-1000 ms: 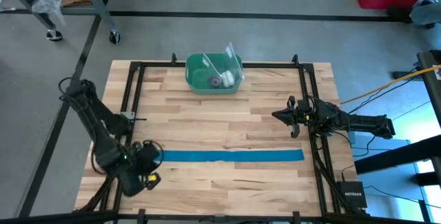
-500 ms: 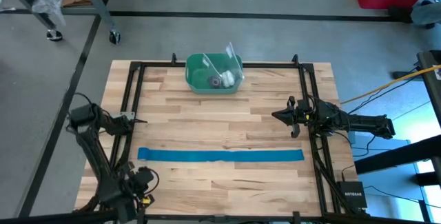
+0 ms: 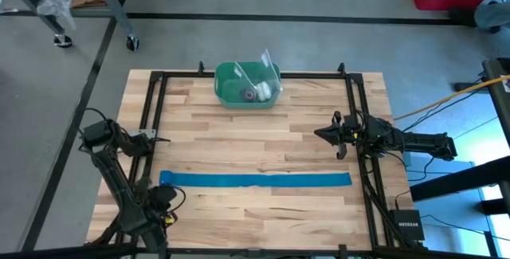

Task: Roll bandage
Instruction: Roll the blue bandage

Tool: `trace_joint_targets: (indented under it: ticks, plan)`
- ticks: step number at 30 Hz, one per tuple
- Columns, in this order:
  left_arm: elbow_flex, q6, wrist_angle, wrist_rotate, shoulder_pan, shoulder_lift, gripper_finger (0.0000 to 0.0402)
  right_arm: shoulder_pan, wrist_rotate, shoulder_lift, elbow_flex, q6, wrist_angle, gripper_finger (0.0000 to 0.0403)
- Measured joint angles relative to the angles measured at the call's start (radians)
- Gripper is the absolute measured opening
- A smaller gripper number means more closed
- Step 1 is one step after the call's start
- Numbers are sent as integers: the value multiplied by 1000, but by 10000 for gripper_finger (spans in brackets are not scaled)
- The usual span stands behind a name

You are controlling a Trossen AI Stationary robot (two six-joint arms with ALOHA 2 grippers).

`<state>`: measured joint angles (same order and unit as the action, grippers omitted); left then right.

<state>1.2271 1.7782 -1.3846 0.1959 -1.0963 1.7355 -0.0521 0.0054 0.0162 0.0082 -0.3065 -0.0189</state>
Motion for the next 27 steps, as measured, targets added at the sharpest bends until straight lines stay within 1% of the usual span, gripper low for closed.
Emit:
trace_joint_targets:
  ticks: [4,5,8,11,18,22,27]
  plan:
    - [1,5,-3,-10,-10,-11,140,0,-8,0,0,0,1,12]
    - [-2,5,-1,-10,-14,-11,149,0,-10,0,0,0,2,12]
    - [-45,75,-3,-13,-19,-10,165,0,-16,0,0,-1,3,12]
    - [-80,72,10,-16,-23,-10,167,0,-16,0,0,-2,3,12]
    - [-137,39,47,-20,-23,-10,151,0,-16,0,0,-2,6,12]
    - [-165,91,51,46,-39,-10,147,0,-16,0,0,-2,6,12]
    - [-190,130,76,37,-61,-10,148,0,-16,0,0,-2,7,12]
